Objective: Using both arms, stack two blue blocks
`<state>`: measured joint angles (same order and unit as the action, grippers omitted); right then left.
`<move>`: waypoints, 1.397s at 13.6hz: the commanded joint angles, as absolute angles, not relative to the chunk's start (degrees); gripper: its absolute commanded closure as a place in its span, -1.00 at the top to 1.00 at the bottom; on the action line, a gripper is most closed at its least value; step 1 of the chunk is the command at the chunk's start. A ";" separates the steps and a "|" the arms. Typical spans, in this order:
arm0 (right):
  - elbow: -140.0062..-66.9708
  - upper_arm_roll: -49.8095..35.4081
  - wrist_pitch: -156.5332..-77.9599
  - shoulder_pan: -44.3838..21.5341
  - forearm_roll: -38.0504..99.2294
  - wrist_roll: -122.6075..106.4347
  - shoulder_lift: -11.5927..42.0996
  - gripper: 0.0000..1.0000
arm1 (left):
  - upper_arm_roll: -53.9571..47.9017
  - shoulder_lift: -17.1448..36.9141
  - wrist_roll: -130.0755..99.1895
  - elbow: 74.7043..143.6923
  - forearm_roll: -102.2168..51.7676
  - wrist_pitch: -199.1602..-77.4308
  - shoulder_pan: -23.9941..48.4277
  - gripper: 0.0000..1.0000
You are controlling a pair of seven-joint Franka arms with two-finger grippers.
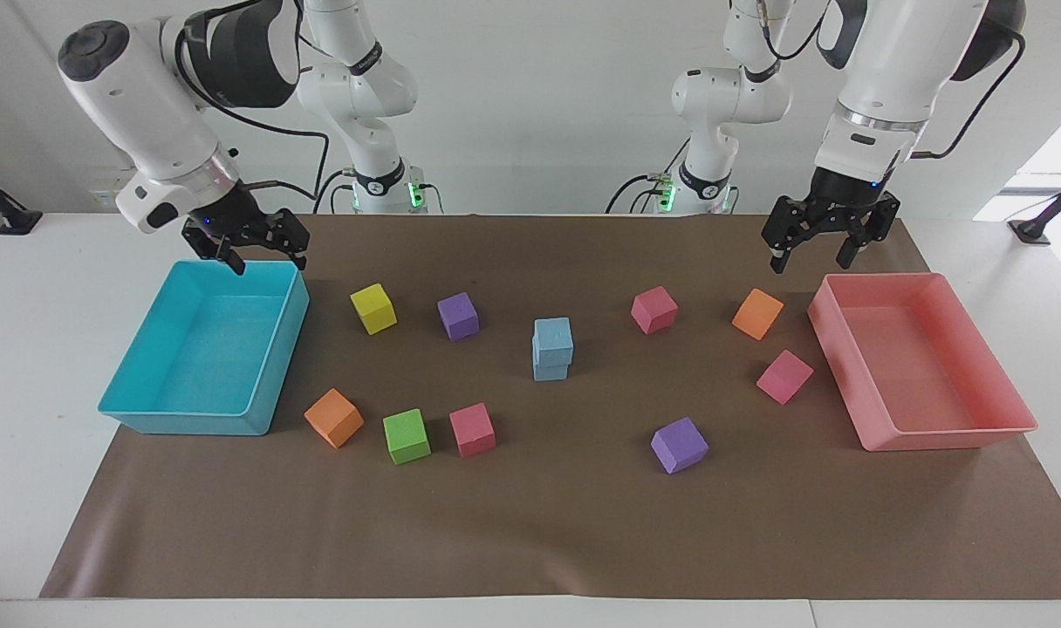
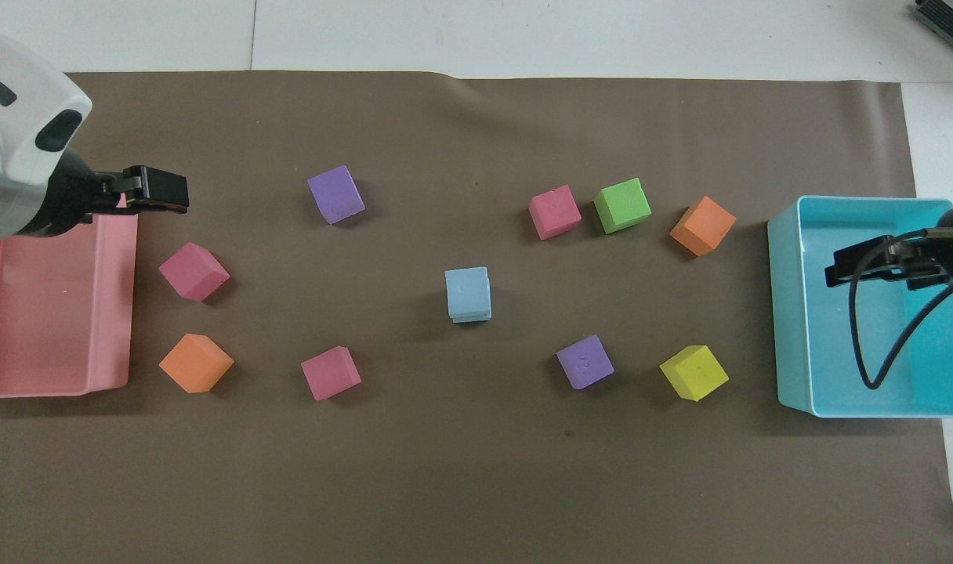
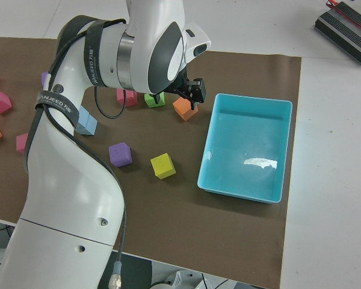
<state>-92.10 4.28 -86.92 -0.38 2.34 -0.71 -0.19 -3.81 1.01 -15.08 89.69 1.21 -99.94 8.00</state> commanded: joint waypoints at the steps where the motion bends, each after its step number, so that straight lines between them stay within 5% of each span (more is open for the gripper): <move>1: -85.71 3.95 -80.35 -0.18 -0.26 0.71 0.27 1.00 | -4.31 3.69 -12.32 84.39 0.35 -95.02 6.15 1.00; 7: -90.76 3.34 -81.83 -0.88 0.53 0.61 -4.73 1.00 | -4.04 2.55 -2.11 84.90 0.70 -94.66 5.80 1.00; 19: -90.44 2.90 -84.29 -1.05 -2.46 -0.44 -4.66 1.00 | -4.04 2.37 -3.25 85.25 0.62 -95.27 5.80 1.00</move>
